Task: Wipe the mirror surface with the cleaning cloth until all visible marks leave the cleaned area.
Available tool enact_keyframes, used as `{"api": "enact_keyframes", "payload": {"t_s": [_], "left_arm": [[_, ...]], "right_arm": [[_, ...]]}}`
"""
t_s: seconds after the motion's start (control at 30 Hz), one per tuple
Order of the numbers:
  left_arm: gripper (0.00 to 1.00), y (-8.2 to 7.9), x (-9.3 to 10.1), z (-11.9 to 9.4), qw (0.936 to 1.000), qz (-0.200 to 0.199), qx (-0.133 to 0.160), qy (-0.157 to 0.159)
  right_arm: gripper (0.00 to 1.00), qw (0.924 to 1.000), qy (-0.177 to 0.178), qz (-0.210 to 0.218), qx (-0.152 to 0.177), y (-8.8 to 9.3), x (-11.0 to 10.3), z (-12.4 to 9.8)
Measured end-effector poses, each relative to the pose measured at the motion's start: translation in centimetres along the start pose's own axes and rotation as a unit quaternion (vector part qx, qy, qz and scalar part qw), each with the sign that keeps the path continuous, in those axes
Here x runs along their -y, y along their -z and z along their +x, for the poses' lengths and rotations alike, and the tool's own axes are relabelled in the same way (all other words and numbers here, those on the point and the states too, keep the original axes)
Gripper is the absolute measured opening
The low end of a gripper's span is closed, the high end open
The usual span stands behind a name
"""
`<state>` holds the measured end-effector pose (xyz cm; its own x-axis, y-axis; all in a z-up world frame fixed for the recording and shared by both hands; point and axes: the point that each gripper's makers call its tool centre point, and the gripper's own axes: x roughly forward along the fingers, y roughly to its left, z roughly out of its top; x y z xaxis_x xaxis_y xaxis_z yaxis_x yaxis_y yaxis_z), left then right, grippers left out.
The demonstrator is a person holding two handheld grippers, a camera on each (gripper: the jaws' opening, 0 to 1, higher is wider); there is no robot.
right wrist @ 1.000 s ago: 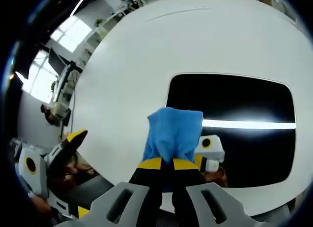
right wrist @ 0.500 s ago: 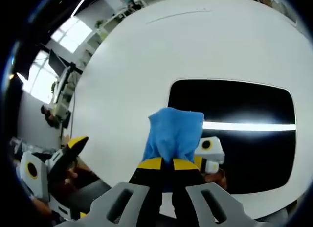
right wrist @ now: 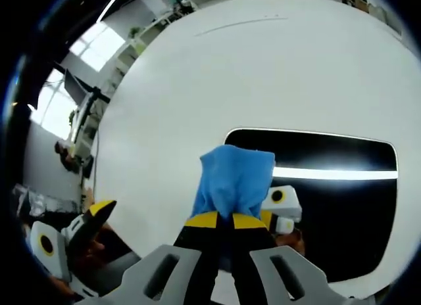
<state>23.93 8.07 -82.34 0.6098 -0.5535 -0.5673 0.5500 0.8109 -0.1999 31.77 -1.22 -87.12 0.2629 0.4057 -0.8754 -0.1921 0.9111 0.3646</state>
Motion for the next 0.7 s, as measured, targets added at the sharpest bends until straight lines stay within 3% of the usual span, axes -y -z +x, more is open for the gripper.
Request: {"api": "enact_keyframes", "payload": {"t_s": [0.27, 0.7], "left_arm": [[0.99, -0.1, 0.1, 0.0, 1.0000, -0.003, 0.004, 0.004], [0.99, -0.1, -0.2, 0.0, 1.0000, -0.009, 0.003, -0.004]], "right_arm": [[0.00, 0.9998, 0.009, -0.019, 0.003, -2.5, 0.6, 0.7], [0.00, 0.9982, 0.034, -0.049, 0.001, -5.1, 0.8, 1.3]]}}
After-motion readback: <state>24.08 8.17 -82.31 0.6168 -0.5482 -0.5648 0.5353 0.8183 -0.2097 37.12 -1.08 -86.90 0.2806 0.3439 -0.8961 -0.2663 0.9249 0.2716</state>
